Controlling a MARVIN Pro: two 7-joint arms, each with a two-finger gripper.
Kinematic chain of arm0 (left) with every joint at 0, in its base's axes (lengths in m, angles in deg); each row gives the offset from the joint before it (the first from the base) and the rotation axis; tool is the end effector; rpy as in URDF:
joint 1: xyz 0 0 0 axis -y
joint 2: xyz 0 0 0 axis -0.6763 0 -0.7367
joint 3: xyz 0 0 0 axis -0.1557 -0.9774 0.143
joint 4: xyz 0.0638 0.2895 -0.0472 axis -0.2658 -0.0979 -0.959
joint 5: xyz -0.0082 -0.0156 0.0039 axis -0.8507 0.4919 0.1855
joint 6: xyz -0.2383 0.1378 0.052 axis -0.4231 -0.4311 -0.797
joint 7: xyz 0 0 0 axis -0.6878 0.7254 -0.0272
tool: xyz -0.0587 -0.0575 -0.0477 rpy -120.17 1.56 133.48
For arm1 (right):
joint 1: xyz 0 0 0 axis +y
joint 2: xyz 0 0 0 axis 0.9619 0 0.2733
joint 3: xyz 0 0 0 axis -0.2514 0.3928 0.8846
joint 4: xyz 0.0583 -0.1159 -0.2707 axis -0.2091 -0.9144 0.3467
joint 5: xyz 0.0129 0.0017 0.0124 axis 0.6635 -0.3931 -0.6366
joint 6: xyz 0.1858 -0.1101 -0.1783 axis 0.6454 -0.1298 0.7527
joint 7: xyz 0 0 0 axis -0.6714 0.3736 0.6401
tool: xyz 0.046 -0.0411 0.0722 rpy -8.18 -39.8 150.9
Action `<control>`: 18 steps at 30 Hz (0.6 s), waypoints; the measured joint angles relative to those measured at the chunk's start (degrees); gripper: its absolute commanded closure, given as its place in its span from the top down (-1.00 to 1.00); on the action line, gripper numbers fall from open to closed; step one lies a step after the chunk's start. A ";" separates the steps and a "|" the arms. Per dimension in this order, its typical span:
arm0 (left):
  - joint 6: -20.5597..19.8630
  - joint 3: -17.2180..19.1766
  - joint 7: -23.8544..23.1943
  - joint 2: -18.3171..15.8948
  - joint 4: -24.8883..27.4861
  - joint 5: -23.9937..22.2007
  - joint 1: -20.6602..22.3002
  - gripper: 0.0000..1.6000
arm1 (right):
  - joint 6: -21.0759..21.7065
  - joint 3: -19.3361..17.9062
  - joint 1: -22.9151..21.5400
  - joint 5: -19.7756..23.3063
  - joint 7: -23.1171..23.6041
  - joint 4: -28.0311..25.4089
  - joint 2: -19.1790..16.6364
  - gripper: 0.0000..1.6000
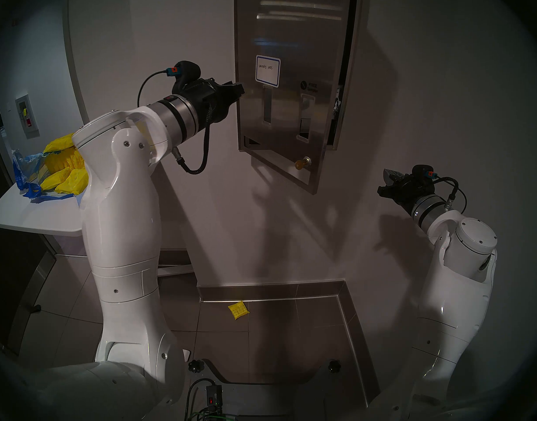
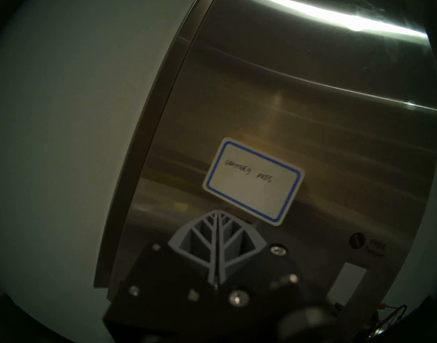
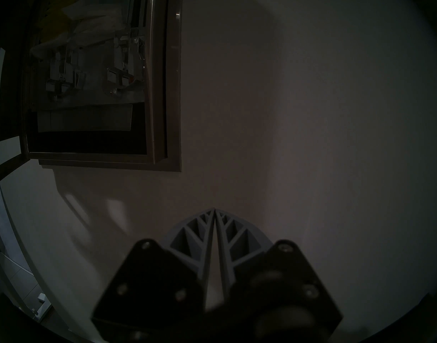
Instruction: Open the dispenser door, put the pads inside, close the door
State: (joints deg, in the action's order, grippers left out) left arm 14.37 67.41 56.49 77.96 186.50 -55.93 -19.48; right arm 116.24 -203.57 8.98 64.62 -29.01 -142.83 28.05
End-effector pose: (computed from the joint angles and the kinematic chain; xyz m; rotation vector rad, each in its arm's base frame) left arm 0.4176 -0.0261 -0.0310 1.7168 -0.1782 1.7632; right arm 0.3603 -0.1098 -0.1794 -2.1914 -0.1722 -2.1661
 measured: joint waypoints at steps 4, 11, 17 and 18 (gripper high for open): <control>0.00 -1.32 1.79 0.24 -2.22 0.82 1.37 -1.00 | 0.00 0.00 0.01 0.01 -0.01 0.00 0.00 -0.47; 0.00 -3.16 4.41 0.57 -6.20 2.38 4.08 -1.00 | 0.00 0.01 0.02 0.03 -0.04 -0.01 0.00 -0.47; 0.00 -4.24 5.98 0.61 -7.59 3.67 5.08 -1.00 | 0.00 0.01 0.04 0.03 -0.07 -0.04 0.00 -0.47; 0.01 -4.38 6.21 0.63 -7.60 3.85 5.13 -1.00 | 0.00 0.01 0.04 0.04 -0.07 -0.04 0.00 -0.47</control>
State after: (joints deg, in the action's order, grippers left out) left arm 14.38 63.03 62.70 78.59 178.90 -52.08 -14.35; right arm 116.24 -203.56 9.01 64.65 -29.08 -142.87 28.05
